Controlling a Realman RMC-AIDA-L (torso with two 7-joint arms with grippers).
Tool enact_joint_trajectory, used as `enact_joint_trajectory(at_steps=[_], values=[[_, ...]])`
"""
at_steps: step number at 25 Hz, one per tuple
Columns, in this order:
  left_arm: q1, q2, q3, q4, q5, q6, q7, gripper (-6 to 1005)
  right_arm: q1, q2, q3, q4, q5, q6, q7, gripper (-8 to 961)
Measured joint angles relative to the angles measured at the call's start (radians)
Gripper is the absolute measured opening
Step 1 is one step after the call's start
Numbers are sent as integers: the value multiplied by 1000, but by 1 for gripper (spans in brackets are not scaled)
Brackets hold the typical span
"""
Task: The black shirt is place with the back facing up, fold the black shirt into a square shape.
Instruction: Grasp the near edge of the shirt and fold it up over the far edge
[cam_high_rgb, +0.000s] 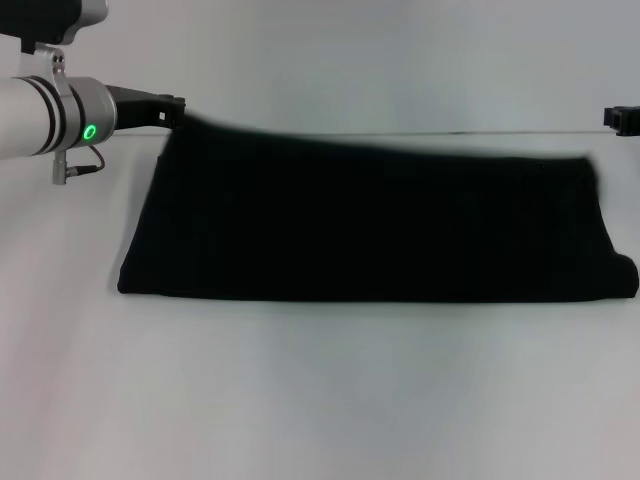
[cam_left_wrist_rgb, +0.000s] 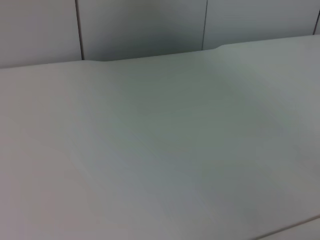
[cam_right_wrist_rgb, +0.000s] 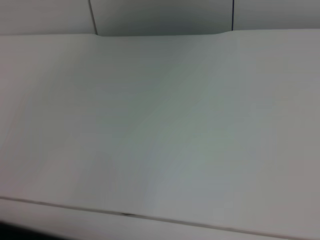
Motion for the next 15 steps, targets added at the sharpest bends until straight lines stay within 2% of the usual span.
enact_joint_trajectory(at_steps=[6,7,12,15], values=[[3,-7,1,-3,-1,-51,-2,71,-8,4,-3,-24,-1,-9,13,64],[5,-8,-2,-2,-1,-57,-5,107,-9,4,-3,-27,-1,-9,14,65],[29,-11,-9,33,-2,-34,-60,299,-11,2,6,-45,3,-57,16,304],[71,-16,-4,132,-9,129,-135,440,-24,0,9,-74,30,-167,19,425]])
